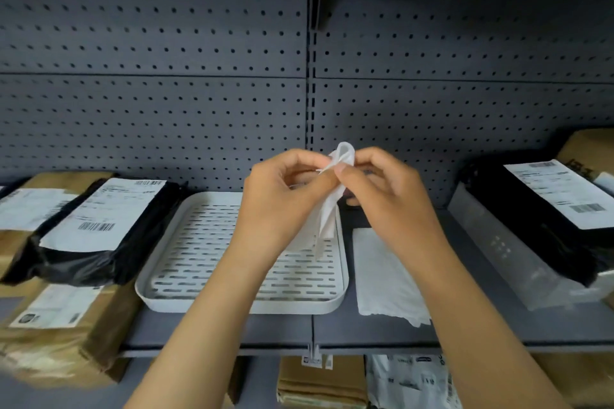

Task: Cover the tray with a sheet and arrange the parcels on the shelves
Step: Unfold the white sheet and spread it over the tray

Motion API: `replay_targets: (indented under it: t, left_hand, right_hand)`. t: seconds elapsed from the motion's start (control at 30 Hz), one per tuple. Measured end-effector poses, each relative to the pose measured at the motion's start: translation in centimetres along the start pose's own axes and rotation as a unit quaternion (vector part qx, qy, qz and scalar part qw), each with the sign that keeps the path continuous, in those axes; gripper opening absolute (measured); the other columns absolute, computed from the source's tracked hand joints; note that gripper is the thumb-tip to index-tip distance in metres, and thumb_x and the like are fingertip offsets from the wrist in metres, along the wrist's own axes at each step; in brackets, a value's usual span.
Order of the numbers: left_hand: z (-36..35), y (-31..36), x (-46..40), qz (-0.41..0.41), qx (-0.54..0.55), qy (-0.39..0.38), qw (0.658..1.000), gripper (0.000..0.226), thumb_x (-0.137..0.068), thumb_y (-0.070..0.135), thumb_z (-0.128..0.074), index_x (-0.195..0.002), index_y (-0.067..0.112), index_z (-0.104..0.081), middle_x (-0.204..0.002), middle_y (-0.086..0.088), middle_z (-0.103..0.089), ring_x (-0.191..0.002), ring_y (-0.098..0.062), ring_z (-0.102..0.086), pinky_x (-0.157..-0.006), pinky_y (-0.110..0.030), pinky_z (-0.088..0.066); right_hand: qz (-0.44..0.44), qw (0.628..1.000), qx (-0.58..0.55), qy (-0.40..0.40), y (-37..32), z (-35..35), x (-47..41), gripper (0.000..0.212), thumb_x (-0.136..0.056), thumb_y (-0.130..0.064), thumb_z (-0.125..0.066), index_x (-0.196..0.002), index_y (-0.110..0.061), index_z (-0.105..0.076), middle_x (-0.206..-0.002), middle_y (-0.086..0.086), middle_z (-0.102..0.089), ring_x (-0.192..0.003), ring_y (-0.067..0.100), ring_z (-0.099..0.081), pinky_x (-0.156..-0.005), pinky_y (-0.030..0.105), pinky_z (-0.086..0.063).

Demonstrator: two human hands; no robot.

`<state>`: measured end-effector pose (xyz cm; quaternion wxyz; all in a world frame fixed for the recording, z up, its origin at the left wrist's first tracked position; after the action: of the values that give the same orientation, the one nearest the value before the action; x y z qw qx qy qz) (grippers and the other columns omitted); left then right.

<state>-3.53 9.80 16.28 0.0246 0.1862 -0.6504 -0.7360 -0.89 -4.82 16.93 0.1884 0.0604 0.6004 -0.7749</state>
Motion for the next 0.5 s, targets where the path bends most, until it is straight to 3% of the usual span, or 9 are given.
replay_targets:
  t: [0.13, 0.27, 0.4, 0.5]
  left_hand:
    - [2.5, 0.0, 0.2, -0.004, -0.009, 0.022, 1.000, 0.007, -0.081, 0.022, -0.081, -0.078, 0.021, -0.075, -0.078, 0.010, -0.078, -0.073, -0.002, -0.073, -0.069, -0.015, -0.053]
    - [5.7, 0.3, 0.4, -0.007, -0.050, 0.064, 0.997, 0.008, -0.083, 0.021, -0.078, -0.078, 0.025, -0.072, -0.078, 0.011, -0.077, -0.069, 0.004, -0.066, -0.061, -0.005, -0.043]
    - [8.9, 0.6, 0.7, -0.022, -0.144, 0.064, 0.987, 0.005, -0.081, 0.036, -0.079, -0.083, 0.036, -0.075, -0.074, 0.016, -0.077, -0.068, 0.006, -0.065, -0.063, -0.010, -0.043]
    - [11.1, 0.9, 0.6, -0.024, -0.195, 0.045, 0.979, 0.002, -0.081, 0.037, -0.079, -0.081, 0.039, -0.078, -0.077, 0.020, -0.078, -0.077, 0.008, -0.069, -0.068, -0.010, -0.046]
  right_hand:
    - [0.008, 1.000, 0.018, 0.003, -0.4, -0.9, -0.3, 0.010, -0.092, -0.024, -0.063, -0.087, -0.020, -0.071, -0.087, -0.004, -0.077, -0.083, 0.013, -0.074, -0.080, 0.044, -0.059]
    - [0.004, 0.999, 0.036, 0.027, -0.7, -1.3, -0.6, 0.011, -0.089, -0.018, -0.065, -0.082, -0.024, -0.070, -0.079, -0.016, -0.073, -0.067, -0.008, -0.061, -0.057, 0.006, -0.042]
    - [0.019, 0.998, 0.056, 0.009, -1.8, -2.4, -0.7, 0.009, -0.089, -0.022, -0.068, -0.085, -0.027, -0.074, -0.078, -0.018, -0.075, -0.068, -0.006, -0.064, -0.056, 0.006, -0.043]
    - [0.012, 0.998, 0.054, -0.008, -2.4, -3.0, -0.8, 0.005, -0.088, -0.027, -0.072, -0.087, -0.030, -0.077, -0.080, -0.017, -0.076, -0.075, 0.000, -0.069, -0.063, 0.016, -0.051]
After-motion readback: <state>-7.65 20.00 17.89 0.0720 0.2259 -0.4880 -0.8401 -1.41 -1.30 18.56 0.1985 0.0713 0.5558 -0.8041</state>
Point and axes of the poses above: each hand's wrist, its own x-axis away from the middle knuckle, its own z-axis out of the back of the hand, y = z × x, the point moved 5 cm from there along -x, towards the middle knuckle
